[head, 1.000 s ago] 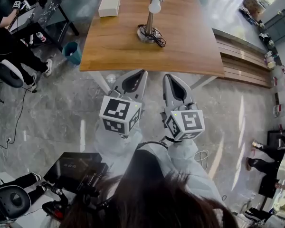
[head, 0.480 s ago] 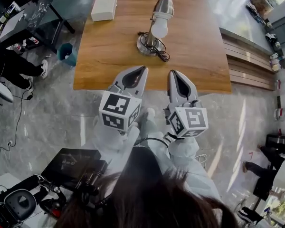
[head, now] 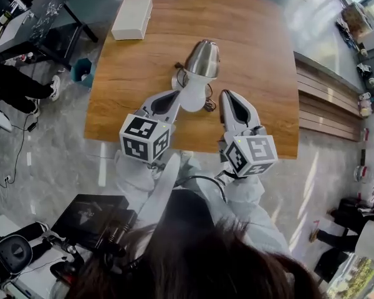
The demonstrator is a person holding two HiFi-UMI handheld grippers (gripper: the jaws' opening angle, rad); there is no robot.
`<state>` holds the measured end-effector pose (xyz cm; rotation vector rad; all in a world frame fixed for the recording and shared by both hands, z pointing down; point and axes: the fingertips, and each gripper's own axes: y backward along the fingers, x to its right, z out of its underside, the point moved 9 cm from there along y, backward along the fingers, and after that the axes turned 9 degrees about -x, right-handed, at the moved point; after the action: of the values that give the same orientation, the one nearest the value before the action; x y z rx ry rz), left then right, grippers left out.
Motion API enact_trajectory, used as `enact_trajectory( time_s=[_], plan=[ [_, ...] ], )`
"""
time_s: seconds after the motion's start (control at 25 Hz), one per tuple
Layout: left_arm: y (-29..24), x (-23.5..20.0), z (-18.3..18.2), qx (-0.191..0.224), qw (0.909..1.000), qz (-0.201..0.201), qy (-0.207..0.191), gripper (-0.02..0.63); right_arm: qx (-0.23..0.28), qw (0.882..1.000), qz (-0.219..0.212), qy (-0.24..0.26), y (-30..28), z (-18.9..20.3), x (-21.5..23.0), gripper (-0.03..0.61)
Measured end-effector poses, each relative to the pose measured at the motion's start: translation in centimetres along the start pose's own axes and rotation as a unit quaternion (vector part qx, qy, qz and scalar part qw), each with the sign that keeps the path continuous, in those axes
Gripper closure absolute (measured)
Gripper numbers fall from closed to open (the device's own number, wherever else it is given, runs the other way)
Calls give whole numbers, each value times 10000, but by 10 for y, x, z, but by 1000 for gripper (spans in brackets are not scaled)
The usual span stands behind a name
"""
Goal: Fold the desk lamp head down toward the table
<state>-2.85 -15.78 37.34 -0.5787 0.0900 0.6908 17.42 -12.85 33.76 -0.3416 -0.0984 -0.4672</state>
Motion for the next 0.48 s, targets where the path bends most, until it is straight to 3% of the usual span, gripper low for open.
enact_trajectory(
  time_s=[0.16,0.32,0.48],
  plan=[
    [-22,-19,-12,-186,9998,41,115,612,-184,9994,-291,-104,-34,-17,18,577],
    [-40,-35,-18,-399,9985,319,180,612,-336,9945,-712,-685,-57,-25,31,577],
    [-64,-52,-25,-525,9966,638,-38,612,-528,9737,-1586,-1550,-82,-44,52,576]
  ],
)
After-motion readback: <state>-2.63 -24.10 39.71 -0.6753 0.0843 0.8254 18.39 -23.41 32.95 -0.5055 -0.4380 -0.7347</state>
